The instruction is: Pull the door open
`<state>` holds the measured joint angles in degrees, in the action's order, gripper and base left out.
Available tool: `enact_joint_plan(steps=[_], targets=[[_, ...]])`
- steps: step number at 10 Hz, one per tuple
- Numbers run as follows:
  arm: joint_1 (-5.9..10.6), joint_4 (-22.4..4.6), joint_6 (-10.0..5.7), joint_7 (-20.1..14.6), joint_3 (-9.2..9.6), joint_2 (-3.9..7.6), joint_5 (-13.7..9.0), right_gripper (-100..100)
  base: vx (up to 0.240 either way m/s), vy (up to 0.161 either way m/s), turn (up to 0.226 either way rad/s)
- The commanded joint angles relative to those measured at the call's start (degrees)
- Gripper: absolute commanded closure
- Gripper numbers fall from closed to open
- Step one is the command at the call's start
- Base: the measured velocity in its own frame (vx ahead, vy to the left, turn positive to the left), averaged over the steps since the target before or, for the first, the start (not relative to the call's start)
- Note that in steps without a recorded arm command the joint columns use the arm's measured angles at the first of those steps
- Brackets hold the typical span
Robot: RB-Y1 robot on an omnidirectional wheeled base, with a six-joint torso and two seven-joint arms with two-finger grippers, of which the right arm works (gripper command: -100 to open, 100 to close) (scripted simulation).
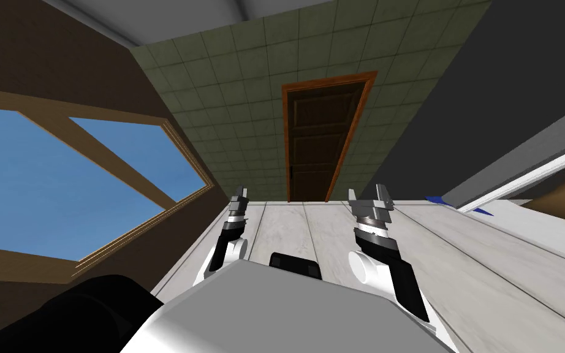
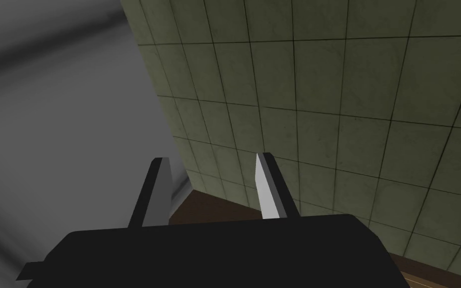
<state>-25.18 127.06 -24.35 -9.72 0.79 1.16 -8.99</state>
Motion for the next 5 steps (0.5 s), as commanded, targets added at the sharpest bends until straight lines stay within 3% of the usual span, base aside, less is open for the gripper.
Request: enact_joint_plan(steps=[1, 5], targets=[[0.45, -1.69, -0.66, -1.25, 0.2, 0.42, -1.12, -100, 0.103, 0.019, 0.119], [1.5, -6.53, -2.59, -4.67, 0.6, 1.62, -4.38, -100, 0.11, 0.018, 0.126]])
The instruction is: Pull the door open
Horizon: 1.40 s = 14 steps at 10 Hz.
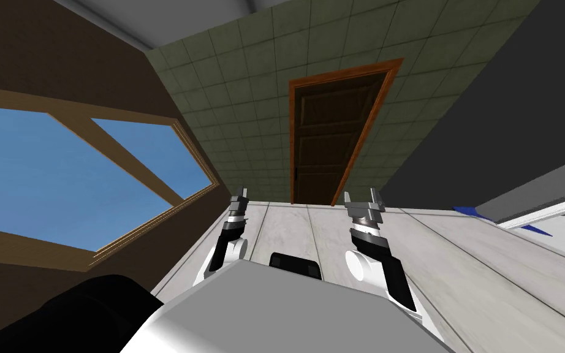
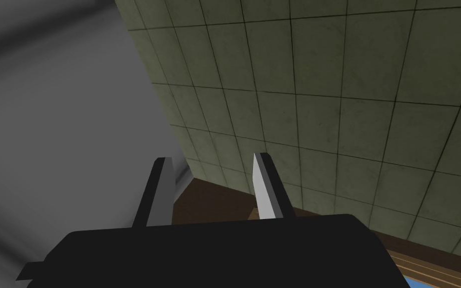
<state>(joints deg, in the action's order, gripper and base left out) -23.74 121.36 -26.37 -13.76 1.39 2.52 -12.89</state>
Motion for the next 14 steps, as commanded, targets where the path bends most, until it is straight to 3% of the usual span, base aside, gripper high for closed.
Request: enact_joint_plan(steps=[1, 14], targets=[[0.31, -1.94, -1.01, -1.42, 0.1, 0.49, -1.23, -100, 0.09, 0.011, 0.108], [3.77, -17.82, -7.35, -12.67, 1.44, 3.32, -11.93, -100, 0.1, 0.008, 0.134]])
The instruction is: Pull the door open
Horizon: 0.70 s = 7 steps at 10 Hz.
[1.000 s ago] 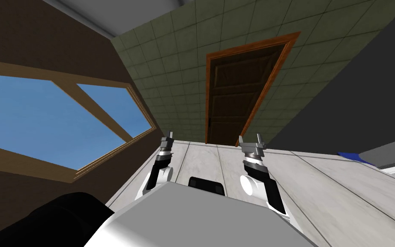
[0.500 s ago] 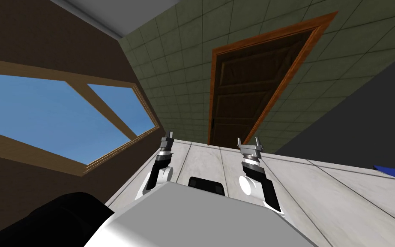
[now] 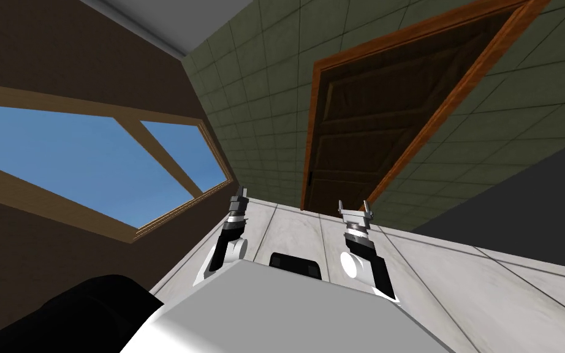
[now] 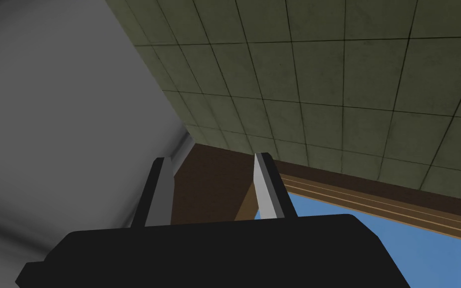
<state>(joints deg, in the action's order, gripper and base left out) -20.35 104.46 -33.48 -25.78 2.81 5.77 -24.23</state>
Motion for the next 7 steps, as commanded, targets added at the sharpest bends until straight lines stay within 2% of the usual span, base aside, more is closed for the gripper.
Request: enact_joint_plan(steps=[1, 7], targets=[[0.66, -2.24, -0.77, -1.57, 0.13, 0.28, -1.47, -100, 0.102, -0.001, 0.125], [2.42, -10.33, -4.01, -7.31, 0.82, 1.34, -6.92, -100, 0.105, -0.011, 0.145]])
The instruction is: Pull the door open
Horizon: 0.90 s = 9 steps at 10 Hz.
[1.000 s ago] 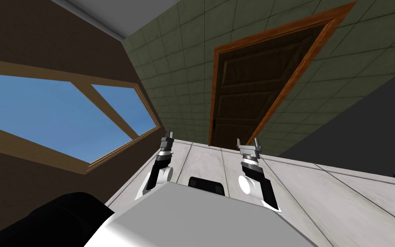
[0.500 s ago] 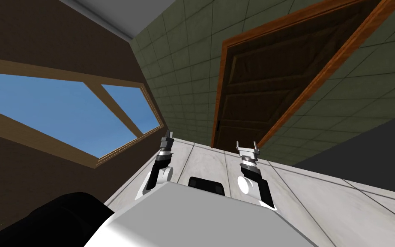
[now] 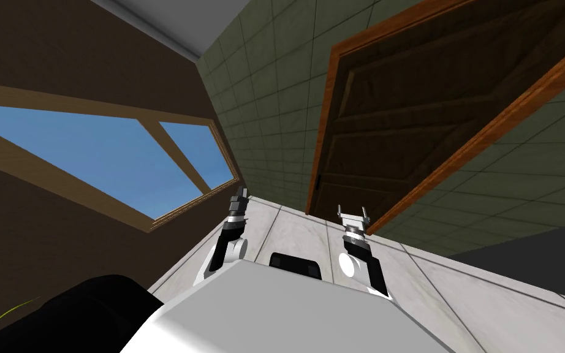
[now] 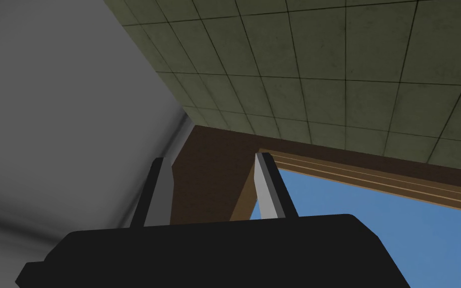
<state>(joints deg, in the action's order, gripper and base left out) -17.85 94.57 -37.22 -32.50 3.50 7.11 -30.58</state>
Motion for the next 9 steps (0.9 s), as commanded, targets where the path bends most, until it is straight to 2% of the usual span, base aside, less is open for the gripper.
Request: enact_joint_plan(steps=[1, 6, 7, 8, 9], targets=[[0.22, -1.78, -0.8, -1.54, 0.24, 0.15, -1.49, -100, 0.104, -0.011, 0.139], [1.67, -8.48, -3.48, -6.29, 0.8, 0.91, -6.0, -100, 0.101, -0.016, 0.144], [2.25, -11.1, -4.52, -8.15, 1.02, 1.19, -7.77, -100, 0.156, -0.022, 0.268], [2.25, -11.1, -4.52, -8.15, 1.02, 1.19, -7.77, -100, 0.122, -0.025, 0.104], [2.53, -12.41, -5.05, -9.07, 1.13, 1.33, -8.66, -100, 0.079, -0.015, 0.069]])
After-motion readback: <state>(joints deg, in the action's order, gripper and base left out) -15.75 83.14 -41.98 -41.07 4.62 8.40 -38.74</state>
